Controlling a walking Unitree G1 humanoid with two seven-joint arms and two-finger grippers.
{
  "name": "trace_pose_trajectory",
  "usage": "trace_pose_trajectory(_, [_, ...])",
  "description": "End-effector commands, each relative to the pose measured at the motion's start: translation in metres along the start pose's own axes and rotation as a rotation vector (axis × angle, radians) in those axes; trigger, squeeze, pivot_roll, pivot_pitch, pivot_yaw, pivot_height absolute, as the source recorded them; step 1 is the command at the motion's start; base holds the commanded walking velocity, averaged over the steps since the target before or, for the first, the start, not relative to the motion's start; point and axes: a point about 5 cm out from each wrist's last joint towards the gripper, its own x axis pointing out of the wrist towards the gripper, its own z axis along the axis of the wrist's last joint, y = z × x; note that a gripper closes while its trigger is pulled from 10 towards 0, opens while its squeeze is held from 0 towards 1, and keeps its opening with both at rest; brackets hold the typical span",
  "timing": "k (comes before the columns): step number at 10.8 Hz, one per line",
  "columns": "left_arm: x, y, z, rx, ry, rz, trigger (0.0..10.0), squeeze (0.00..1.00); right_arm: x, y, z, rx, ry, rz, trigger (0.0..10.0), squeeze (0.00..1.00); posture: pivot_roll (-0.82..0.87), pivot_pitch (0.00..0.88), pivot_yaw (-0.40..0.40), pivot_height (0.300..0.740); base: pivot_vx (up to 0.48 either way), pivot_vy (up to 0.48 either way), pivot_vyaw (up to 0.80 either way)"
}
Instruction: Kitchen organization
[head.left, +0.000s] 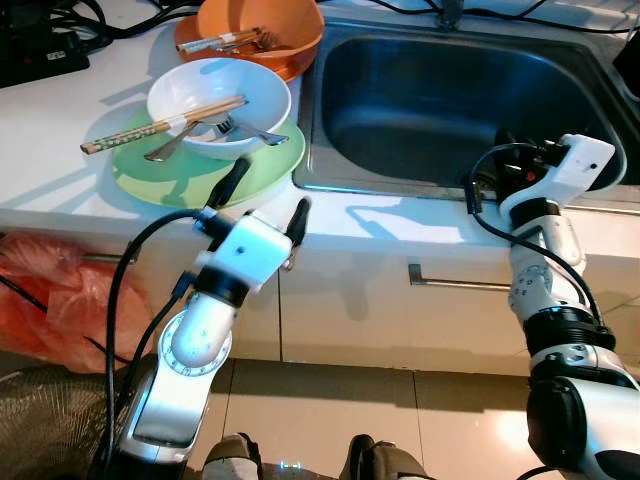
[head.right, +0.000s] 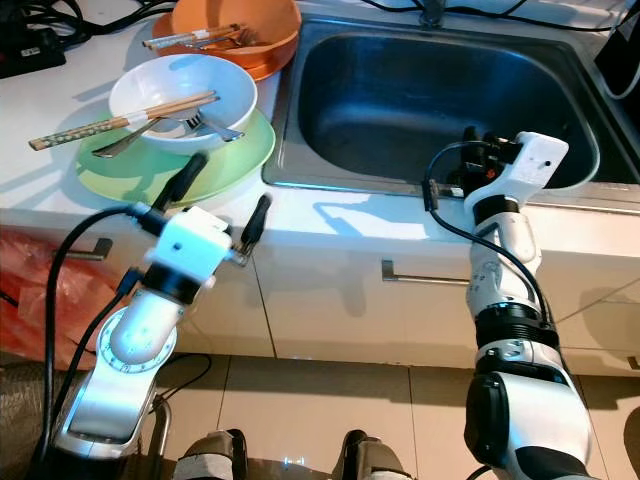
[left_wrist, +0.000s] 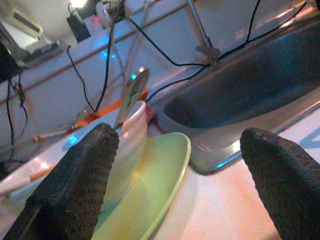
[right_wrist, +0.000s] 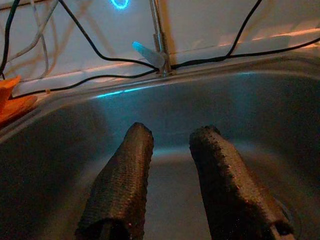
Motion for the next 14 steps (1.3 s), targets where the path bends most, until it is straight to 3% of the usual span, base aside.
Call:
trace_pose_trajectory(1, [0.003, -0.001, 0.003, 0.049, -0.021, 0.004, 10.0, 0.00, -0.007, -0.004, -0.017, 0.022, 0.074, -0.029, 10.0, 0.00, 0.22, 0.186, -0.044, 0.740, 0.000, 0.000, 0.00])
trace_pose_trajectory(5, [0.012, 0.007, 0.002, 0.144, -0.041, 0.051, 10.0, 0.00, -0.010, -0.006, -0.020, 0.027, 0.082, -0.041, 10.0, 0.00, 0.22, 0.195, -0.042, 0.740, 0.000, 0.000, 0.00])
trace_pose_trajectory(7, [0.023, 0.004, -0.001, 0.155, -0.041, 0.039, 10.0, 0.00, -0.009, -0.005, -0.020, 0.032, 0.081, -0.042, 10.0, 0.00, 0.22, 0.198, -0.042, 0.740, 0.000, 0.000, 0.00])
trace_pose_trajectory(10, [0.051, -0.002, 0.001, 0.194, -0.090, 0.005, 10.0, 0.00, -0.009, -0.002, -0.022, 0.037, 0.085, -0.036, 10.0, 0.00, 0.21, 0.197, -0.041, 0.740, 0.000, 0.000, 0.00])
trace_pose_trajectory(13, [0.061, -0.004, 0.005, 0.228, -0.110, 0.013, 10.0, 0.00, -0.010, -0.002, -0.023, 0.039, 0.086, -0.038, 10.0, 0.00, 0.21, 0.198, -0.041, 0.740, 0.000, 0.000, 0.00])
trace_pose_trajectory(14, [0.063, -0.003, 0.005, 0.236, -0.112, 0.025, 2.8, 0.00, -0.010, -0.002, -0.023, 0.040, 0.086, -0.038, 10.0, 0.00, 0.21, 0.199, -0.041, 0.740, 0.000, 0.000, 0.00])
